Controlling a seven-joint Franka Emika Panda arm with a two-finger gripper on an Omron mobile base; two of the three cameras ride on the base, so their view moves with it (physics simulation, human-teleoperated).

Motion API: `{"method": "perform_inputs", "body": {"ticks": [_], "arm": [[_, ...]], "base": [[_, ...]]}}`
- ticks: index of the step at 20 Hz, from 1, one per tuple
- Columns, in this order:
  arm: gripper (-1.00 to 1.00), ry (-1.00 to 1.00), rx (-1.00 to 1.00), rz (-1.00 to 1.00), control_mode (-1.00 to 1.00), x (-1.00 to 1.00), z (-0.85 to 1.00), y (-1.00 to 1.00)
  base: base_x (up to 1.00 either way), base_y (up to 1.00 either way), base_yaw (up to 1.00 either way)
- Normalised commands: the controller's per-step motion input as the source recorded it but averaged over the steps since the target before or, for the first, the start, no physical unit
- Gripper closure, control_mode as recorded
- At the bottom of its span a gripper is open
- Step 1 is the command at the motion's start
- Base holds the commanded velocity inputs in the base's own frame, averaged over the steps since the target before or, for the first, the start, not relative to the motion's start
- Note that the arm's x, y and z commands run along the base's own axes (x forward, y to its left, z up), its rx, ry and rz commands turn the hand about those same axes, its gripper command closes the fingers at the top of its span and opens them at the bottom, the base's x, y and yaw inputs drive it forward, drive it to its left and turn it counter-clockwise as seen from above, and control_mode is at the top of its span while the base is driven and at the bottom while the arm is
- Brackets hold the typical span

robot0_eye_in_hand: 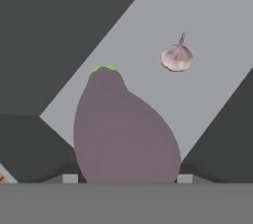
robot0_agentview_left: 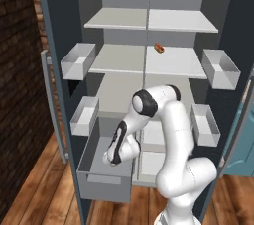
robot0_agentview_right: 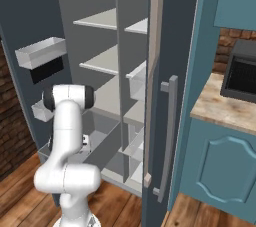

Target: Take the garlic and eggplant from the fridge shelf and place them in the freezer drawer to begin freezing them.

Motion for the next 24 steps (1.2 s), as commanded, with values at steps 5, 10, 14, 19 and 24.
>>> {"method": "perform_inputs", "body": {"ticks": [5,10,14,19,24], "arm": [[1.00,0.01,-0.01,0.00,-1.00,0.60,-0.50,0.23],[1.00,0.00,-0.01,0.00,-1.00,0.53,-0.48,0.04],[1.00,0.01,-0.02,0.00,-1.00,0.38,-0.64,0.00],[1.00,0.03,-0.01,0.00,-1.00,0.36,-0.57,0.02],[-1.00,0.02,0.00,0.00,-1.00,0.53,-0.44,0.05]], "base": [[0.00,0.00,0.00],[0.00,0.00,0.00],[0.00,0.00,0.00],[0.00,0.00,0.00],[0.00,0.00,0.00]]}}
